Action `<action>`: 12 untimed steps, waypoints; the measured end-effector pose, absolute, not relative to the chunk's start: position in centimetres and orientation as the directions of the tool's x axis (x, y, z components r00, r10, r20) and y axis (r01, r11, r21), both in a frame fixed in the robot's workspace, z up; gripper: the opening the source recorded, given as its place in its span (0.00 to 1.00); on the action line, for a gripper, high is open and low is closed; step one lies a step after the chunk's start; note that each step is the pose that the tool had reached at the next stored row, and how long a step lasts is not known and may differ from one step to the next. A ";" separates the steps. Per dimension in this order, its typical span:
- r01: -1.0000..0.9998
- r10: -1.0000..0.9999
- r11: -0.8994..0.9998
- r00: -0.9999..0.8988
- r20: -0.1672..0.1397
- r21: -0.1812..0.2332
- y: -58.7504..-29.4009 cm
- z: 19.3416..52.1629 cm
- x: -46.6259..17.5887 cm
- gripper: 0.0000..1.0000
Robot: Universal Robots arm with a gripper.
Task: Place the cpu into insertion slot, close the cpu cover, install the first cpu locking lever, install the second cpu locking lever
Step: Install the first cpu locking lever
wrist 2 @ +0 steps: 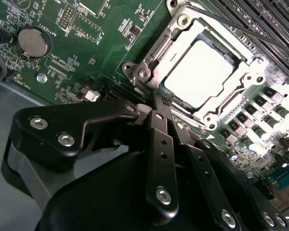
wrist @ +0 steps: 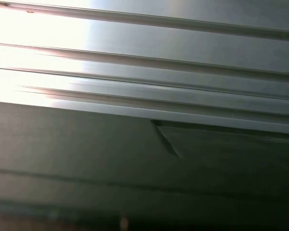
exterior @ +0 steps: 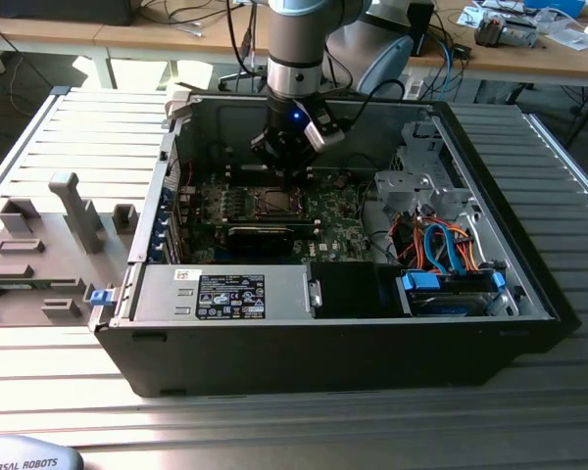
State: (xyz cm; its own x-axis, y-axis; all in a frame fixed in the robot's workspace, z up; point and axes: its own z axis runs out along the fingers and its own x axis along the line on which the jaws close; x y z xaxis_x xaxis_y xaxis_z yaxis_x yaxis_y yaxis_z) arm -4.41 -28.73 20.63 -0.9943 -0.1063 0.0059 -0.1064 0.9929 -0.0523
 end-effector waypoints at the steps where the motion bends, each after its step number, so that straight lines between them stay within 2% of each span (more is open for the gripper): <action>1: -0.107 -0.106 0.993 -0.994 0.006 -0.052 -28.7 20.6 -4.4 0.11; 7: -0.107 -0.106 0.993 -0.994 0.005 -0.042 -28.7 20.6 -6.0 0.11; 10: -0.107 -0.107 0.994 -0.994 0.000 -0.001 -28.8 20.6 -6.2 0.11; 12: -0.107 -0.107 0.994 -0.994 0.000 0.005 -28.8 20.6 -6.2 0.11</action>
State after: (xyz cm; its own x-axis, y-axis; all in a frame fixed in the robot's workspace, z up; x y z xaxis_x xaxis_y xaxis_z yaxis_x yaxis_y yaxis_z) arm -6.19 -28.79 20.58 -0.9943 -0.1066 -0.0004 -0.1066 0.9943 0.0051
